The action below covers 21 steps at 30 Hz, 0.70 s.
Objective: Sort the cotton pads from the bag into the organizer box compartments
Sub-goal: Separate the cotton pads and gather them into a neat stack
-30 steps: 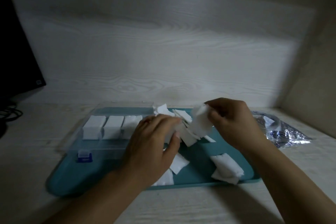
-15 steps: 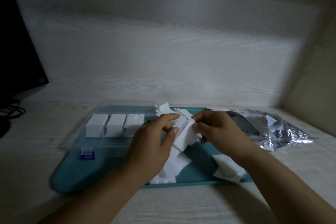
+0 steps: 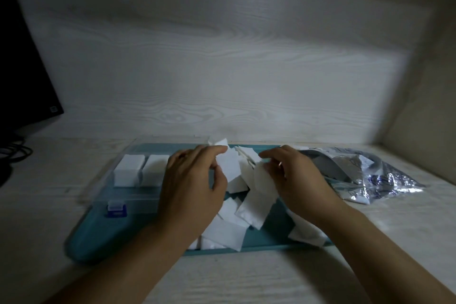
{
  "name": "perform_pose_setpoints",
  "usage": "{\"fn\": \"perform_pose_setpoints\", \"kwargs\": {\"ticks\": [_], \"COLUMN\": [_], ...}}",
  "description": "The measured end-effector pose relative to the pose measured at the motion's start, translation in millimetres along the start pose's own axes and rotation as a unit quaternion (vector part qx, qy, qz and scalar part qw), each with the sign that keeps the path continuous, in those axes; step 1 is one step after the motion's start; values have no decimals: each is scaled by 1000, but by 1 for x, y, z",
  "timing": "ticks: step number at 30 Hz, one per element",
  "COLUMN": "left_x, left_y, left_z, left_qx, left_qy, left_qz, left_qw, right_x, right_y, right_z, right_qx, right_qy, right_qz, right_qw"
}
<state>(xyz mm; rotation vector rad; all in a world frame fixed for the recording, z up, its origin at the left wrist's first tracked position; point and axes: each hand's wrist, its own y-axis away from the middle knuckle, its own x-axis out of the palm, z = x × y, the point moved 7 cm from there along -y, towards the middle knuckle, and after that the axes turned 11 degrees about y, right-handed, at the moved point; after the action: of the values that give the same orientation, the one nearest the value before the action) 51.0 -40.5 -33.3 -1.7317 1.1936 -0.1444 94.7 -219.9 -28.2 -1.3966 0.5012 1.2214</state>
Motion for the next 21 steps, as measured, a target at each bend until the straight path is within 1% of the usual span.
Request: {"fn": "perform_pose_setpoints", "kwargs": {"ticks": [2,4,5,6,7,9,11,13,15,17,19,20,21], "left_x": [4,8,10,13,15,18,20,19,13,7,4,5,8], "left_y": [0,2,2,4,5,6,6,5,2,-1,-5,-6,-6], "left_z": [-6,-10,-11,-11,-12,-11,-12,-11,-5,4,8,9,9], "left_qx": [47,84,98,108,114,120,118,106,58,-16,-89,-135,-184], "left_qy": [-40,-56,-58,-58,-55,-48,-41,-28,15,87,174,217,258], "left_qz": [20,38,45,52,60,75,84,76,48,17,11,19,33], "left_qw": [998,994,992,991,990,989,989,991,997,996,981,967,948], "right_x": [12,27,30,28,23,10,0,-2,0,-2,-6,-8,-9], "right_y": [3,7,8,7,6,2,-1,-3,-4,-3,-1,0,0], "right_z": [5,8,7,5,2,-2,-7,-10,-11,-6,1,5,9], "right_qx": [-36,-61,-60,-47,-33,-18,-1,12,29,45,45,36,25], "right_qy": [37,42,36,30,22,-10,-62,-125,-225,-361,-455,-477,-486], "right_qz": [73,146,155,149,127,65,19,11,15,44,71,74,72], "right_qw": [996,987,985,987,991,998,998,992,974,930,887,875,871]}}
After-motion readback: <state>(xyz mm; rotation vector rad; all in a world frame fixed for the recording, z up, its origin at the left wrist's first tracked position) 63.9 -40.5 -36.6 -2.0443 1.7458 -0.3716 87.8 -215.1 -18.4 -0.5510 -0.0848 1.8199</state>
